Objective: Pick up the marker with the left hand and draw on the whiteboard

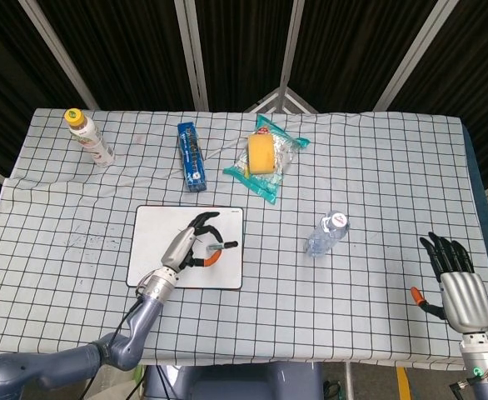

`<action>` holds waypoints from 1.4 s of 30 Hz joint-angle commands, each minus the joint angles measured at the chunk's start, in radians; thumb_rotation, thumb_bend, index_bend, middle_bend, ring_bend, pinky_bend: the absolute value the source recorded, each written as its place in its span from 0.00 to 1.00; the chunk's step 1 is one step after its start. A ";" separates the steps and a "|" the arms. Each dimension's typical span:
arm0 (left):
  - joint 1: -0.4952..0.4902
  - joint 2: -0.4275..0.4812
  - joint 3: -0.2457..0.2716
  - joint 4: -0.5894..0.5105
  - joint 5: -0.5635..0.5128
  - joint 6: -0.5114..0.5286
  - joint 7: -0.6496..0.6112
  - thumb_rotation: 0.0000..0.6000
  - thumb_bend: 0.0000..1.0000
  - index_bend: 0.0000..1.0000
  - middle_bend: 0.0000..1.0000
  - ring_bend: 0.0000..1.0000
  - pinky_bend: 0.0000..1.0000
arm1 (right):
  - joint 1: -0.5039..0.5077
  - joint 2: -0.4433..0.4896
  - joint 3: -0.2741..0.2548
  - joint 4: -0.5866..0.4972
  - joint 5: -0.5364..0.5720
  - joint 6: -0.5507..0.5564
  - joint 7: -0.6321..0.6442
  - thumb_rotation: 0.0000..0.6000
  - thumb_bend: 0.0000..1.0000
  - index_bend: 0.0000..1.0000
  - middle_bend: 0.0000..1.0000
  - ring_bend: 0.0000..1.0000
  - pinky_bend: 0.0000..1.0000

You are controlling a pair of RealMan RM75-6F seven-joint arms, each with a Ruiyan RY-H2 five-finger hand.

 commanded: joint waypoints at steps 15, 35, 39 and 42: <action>0.122 0.130 0.077 -0.121 -0.016 0.054 0.021 1.00 0.55 0.68 0.09 0.00 0.00 | -0.001 -0.007 -0.001 0.001 -0.006 0.006 -0.019 1.00 0.31 0.00 0.00 0.00 0.00; 0.164 0.392 0.060 -0.364 0.067 0.159 0.144 1.00 0.54 0.68 0.09 0.00 0.00 | -0.004 -0.009 -0.001 -0.003 -0.002 0.007 -0.026 1.00 0.31 0.00 0.00 0.00 0.00; 0.152 0.420 0.074 -0.313 0.027 0.128 0.323 1.00 0.53 0.68 0.09 0.00 0.00 | -0.003 -0.009 -0.002 -0.004 -0.001 0.005 -0.026 1.00 0.31 0.00 0.00 0.00 0.00; 0.145 0.430 0.080 -0.275 -0.019 0.111 0.455 1.00 0.52 0.68 0.09 0.00 0.00 | -0.003 -0.008 -0.002 -0.005 0.000 0.004 -0.027 1.00 0.31 0.00 0.00 0.00 0.00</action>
